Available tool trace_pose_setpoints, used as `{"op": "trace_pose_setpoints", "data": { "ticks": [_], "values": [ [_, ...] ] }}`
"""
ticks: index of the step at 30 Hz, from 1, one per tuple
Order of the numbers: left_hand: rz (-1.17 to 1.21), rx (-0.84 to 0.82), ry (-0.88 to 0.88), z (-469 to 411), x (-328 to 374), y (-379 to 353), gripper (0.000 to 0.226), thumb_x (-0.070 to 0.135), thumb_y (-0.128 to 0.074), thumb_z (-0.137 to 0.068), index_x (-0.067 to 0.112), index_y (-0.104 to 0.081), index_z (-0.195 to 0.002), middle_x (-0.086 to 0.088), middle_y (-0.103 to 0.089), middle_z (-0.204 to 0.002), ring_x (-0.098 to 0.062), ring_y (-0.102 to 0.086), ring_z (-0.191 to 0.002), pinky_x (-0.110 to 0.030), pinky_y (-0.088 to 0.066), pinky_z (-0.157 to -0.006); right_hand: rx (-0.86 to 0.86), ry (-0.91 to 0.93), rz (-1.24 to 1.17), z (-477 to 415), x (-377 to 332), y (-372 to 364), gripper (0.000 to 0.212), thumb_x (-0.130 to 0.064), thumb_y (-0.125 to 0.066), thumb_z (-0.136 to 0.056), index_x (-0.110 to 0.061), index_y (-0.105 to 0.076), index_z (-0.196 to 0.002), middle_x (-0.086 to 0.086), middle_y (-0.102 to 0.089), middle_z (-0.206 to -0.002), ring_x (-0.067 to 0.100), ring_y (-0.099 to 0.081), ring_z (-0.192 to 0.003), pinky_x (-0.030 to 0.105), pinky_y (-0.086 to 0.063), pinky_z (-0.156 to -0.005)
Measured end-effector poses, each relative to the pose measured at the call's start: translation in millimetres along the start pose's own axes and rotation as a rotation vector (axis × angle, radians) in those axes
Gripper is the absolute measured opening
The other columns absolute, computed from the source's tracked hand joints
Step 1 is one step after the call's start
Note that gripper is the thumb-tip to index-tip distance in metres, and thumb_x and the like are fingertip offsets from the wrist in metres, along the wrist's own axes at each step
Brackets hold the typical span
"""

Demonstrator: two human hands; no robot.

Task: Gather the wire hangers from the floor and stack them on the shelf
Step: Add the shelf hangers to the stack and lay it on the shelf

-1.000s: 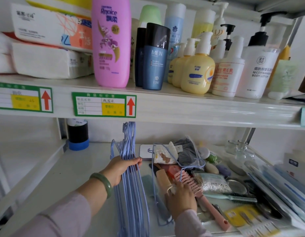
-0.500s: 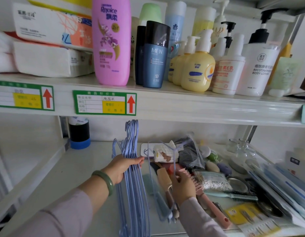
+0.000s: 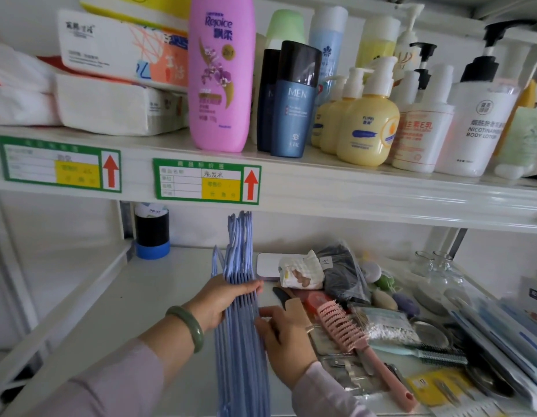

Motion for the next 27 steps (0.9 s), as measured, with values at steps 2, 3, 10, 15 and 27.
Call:
{"op": "trace_pose_setpoints", "data": {
  "ticks": [2,3,10,15,27],
  "values": [
    [-0.067,0.006,-0.023,5.5,1.9,5.6,0.008,0.011,-0.078,-0.07,0.006,-0.074,-0.075,-0.01,-0.076,-0.075,-0.019,-0.071,-0.071,-0.037,-0.058,-0.082,0.03,0.053,0.041,-8.9,-6.6,8.8,0.031,-0.04,-0.046,-0.085,-0.018,-0.065,-0.095,-0.003,-0.067,-0.076,0.014,-0.06,-0.071,0.036,-0.053,-0.074],
    [-0.076,-0.003,-0.033,9.3,2.9,5.8,0.01,0.009,-0.077,-0.072,0.004,-0.072,-0.08,-0.008,-0.076,-0.071,-0.017,-0.071,-0.067,-0.033,-0.059,-0.074,0.1,0.083,0.044,-17.2,-13.2,19.5,0.028,-0.038,-0.051,-0.086,-0.018,-0.066,-0.098,-0.003,-0.067,-0.083,0.011,-0.059,-0.075,0.029,-0.051,-0.075],
    [-0.037,-0.054,-0.036,32.3,2.8,-1.3,0.025,0.003,-0.077,-0.071,-0.002,-0.068,-0.094,-0.01,-0.075,-0.076,-0.015,-0.071,-0.065,-0.024,-0.06,-0.064,-0.238,0.043,-0.095,-84.2,-80.5,37.9,0.041,-0.032,-0.071,-0.077,-0.013,-0.064,-0.112,0.002,-0.066,-0.109,0.019,-0.06,-0.106,0.035,-0.046,-0.099],
    [-0.057,-0.057,-0.003,37.3,2.7,-1.2,0.035,0.008,-0.08,-0.069,-0.006,-0.068,-0.098,-0.008,-0.075,-0.074,-0.016,-0.071,-0.067,-0.024,-0.058,-0.065,-0.344,0.088,-0.082,-89.6,-99.0,20.4,0.052,-0.035,-0.078,-0.067,-0.011,-0.061,-0.111,0.01,-0.067,-0.118,0.022,-0.062,-0.108,0.041,-0.047,-0.102],
    [0.122,-0.118,0.135,46.4,-0.2,-4.1,0.035,0.011,-0.07,-0.08,-0.001,-0.061,-0.112,-0.013,-0.077,-0.084,-0.022,-0.074,-0.077,-0.038,-0.055,-0.088,-0.38,0.112,-0.477,-89.8,-114.4,15.3,0.024,0.005,-0.071,-0.072,-0.019,-0.071,-0.072,-0.006,-0.075,-0.07,0.012,-0.071,-0.077,0.028,-0.058,-0.085]
  ]
}}
Point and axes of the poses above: each hand's wrist, its own z-axis away from the middle knuckle, its own y-axis out of the back of the hand, x = y × z, the point moved 6 cm from there along -z, towards the middle knuckle
